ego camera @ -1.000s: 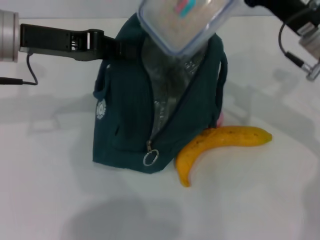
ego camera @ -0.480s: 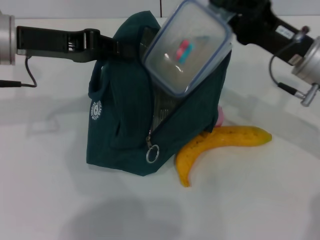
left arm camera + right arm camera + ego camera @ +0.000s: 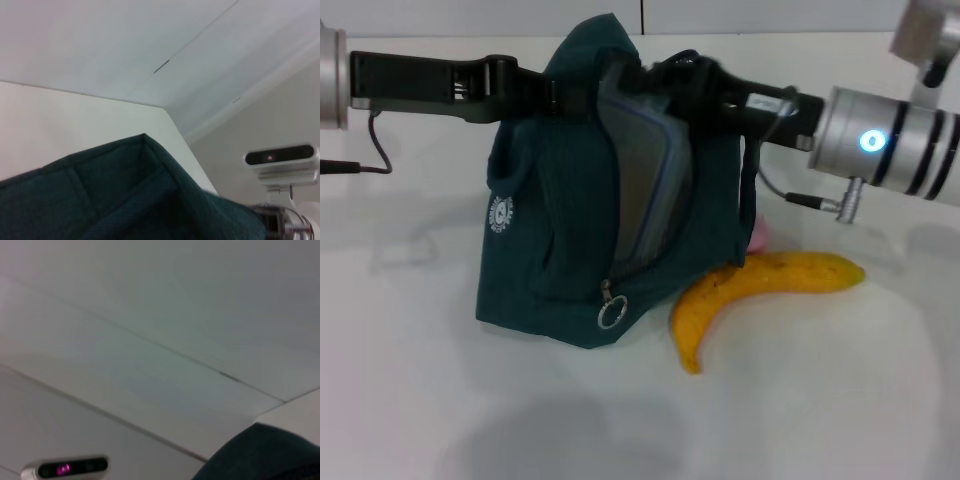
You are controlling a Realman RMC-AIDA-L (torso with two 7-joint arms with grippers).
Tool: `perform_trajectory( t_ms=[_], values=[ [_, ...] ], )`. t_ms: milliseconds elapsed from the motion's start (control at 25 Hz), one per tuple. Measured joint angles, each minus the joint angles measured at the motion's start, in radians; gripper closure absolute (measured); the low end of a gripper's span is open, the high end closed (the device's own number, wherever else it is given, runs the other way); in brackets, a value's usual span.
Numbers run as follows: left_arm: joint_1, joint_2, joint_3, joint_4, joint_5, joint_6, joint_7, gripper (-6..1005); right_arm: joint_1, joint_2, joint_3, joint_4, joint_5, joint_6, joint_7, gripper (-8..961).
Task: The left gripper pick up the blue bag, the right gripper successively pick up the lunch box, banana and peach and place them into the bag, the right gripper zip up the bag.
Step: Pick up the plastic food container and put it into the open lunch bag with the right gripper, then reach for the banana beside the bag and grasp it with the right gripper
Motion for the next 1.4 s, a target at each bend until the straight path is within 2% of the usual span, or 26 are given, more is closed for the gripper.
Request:
perform_trajectory(
  t_ms=[120,400,520,640,800,880,960,1080,1120,1160,1240,1400],
  values=[
    [0.001,0.001,-0.001,0.0,0.0,0.001,0.0,956,0.001,0.0,-0.026,-0.027,0.004,0.014,-0.007,853],
    [0.012,0.006,-0.002,0.0,-0.006,0.002,0.0,955,-0.039,0.0,-0.015,-0.042,0.03,-0.028,-0.071,852],
    [0.025,0.012,-0.002,0.003,-0.031,0.003,0.0,955,-0.058,-0.003,-0.006,-0.047,0.03,-0.04,-0.102,654],
    [0.04,0.021,-0.002,0.008,-0.046,0.003,0.0,956,-0.084,-0.009,0.034,-0.049,0.027,-0.075,-0.147,538],
    [0.054,0.034,-0.003,0.005,-0.047,0.002,0.0,956,-0.125,-0.024,0.11,-0.049,0.021,-0.198,-0.241,396],
    [0.065,0.039,-0.004,0.005,-0.048,0.002,0.0,956,-0.149,-0.043,0.154,-0.053,0.017,-0.276,-0.319,345],
    [0.069,0.04,-0.004,0.005,-0.049,0.002,0.0,956,-0.171,-0.07,0.175,-0.072,-0.002,-0.317,-0.369,294],
    [0.076,0.04,-0.004,0.005,-0.051,0.003,0.002,956,-0.219,-0.123,0.203,-0.179,-0.11,-0.332,-0.405,294],
    [0.079,0.04,-0.004,0.005,-0.051,0.003,0.002,956,-0.243,-0.139,0.226,-0.247,-0.195,-0.313,-0.404,294],
    [0.084,0.04,-0.01,0.007,-0.052,0.004,0.005,955,-0.258,-0.146,0.247,-0.295,-0.254,-0.297,-0.398,294],
    [0.089,0.039,-0.019,0.008,-0.053,0.005,0.01,955,-0.312,-0.147,0.337,-0.451,-0.458,-0.25,-0.35,295],
    [0.091,0.039,-0.027,0.009,-0.066,0.008,0.017,955,-0.371,-0.119,0.533,-0.724,-0.839,-0.274,-0.196,295]
  ],
)
